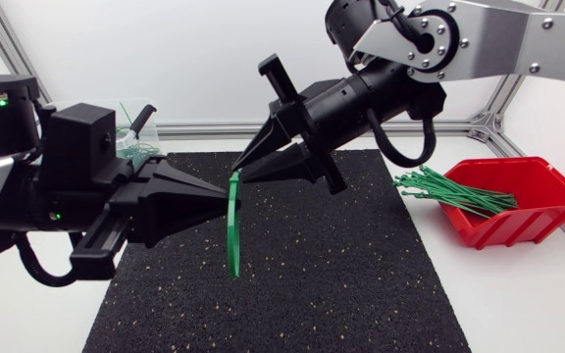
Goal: Take a green cable tie from the red box, thread the tail through the head to close it, then place it in the transparent bin on the left.
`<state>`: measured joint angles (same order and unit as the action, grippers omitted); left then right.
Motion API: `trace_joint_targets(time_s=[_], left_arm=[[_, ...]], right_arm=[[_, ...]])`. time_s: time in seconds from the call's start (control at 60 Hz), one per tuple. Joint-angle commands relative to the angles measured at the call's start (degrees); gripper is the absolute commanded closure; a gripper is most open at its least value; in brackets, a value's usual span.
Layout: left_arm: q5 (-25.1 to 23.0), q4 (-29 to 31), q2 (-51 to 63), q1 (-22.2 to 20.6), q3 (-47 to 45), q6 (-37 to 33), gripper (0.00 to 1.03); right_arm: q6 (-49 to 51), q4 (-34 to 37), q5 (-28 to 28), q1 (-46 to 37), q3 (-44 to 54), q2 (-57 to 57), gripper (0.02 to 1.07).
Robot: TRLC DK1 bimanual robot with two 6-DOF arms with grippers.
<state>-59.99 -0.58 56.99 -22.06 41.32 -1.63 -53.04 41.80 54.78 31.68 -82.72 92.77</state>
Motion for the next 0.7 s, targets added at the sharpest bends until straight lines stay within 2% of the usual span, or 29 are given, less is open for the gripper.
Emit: trace_joint_targets(time_s=[0.0, 0.017, 0.067, 0.117, 0.217, 0.267, 0.283, 0.317, 0.35, 0.367, 0.417, 0.467, 0.567, 0.683], left_arm=[[3.0, 3.9, 1.3, 2.6, 4.7, 0.0, 1.0], [3.8, 5.4, 1.4, 3.5, 5.3, -0.7, 1.0], [8.2, 9.5, 1.5, 6.1, 7.6, -2.1, 1.0], [12.2, 14.3, 2.2, 9.0, 10.5, -4.0, 1.0], [24.1, 21.2, 5.3, 12.2, 15.9, -7.5, 1.0], [27.8, 22.7, 7.4, 13.9, 18.1, -8.7, 1.0], [30.4, 23.3, 8.8, 14.9, 19.1, -9.9, 1.0], [34.7, 23.4, 10.4, 16.0, 20.6, -11.2, 1.0], [36.9, 23.5, 12.3, 17.6, 22.5, -11.9, 1.0], [37.1, 23.6, 12.8, 17.9, 23.1, -12.2, 1.0], [42.8, 23.0, 16.1, 21.3, 26.5, -15.0, 1.0], [43.8, 22.1, 18.0, 23.3, 28.7, -15.2, 1.0], [46.8, 21.4, 25.7, 30.1, 37.5, -16.0, 1.0], [53.6, 16.3, 29.6, 32.3, 41.3, -17.4, 1.0]], right_arm=[[2.5, 0.1, -1.4, -1.4, -0.5, -2.6, 0.41], [2.9, 0.3, -2.2, -1.5, -0.5, -2.9, 0.39], [5.9, 2.1, -6.8, -1.4, -0.4, -3.9, 0.24], [8.8, 4.4, -8.0, -1.4, -0.6, -4.2, 0.16], [13.4, 7.3, -12.9, -1.7, -0.5, -4.3, 0.1], [15.2, 8.0, -16.2, -2.2, -0.1, -4.5, 0.09], [15.9, 8.1, -17.4, -2.2, 0.2, -4.6, 0.08], [17.0, 8.1, -19.1, -2.2, 0.7, -5.1, 0.07], [18.4, 8.1, -20.5, -2.2, 1.5, -5.7, 0.07], [19.1, 8.1, -21.9, -2.2, 1.9, -6.1, 0.07], [21.0, 7.9, -26.5, -1.8, 3.1, -7.2, 0.07], [22.2, 7.4, -29.6, -1.7, 4.4, -8.3, 0.07], [24.4, 5.7, -35.1, -1.7, 7.0, -10.6, 0.07], [25.5, 3.8, -38.0, -2.0, 9.4, -12.8, 0.07]])
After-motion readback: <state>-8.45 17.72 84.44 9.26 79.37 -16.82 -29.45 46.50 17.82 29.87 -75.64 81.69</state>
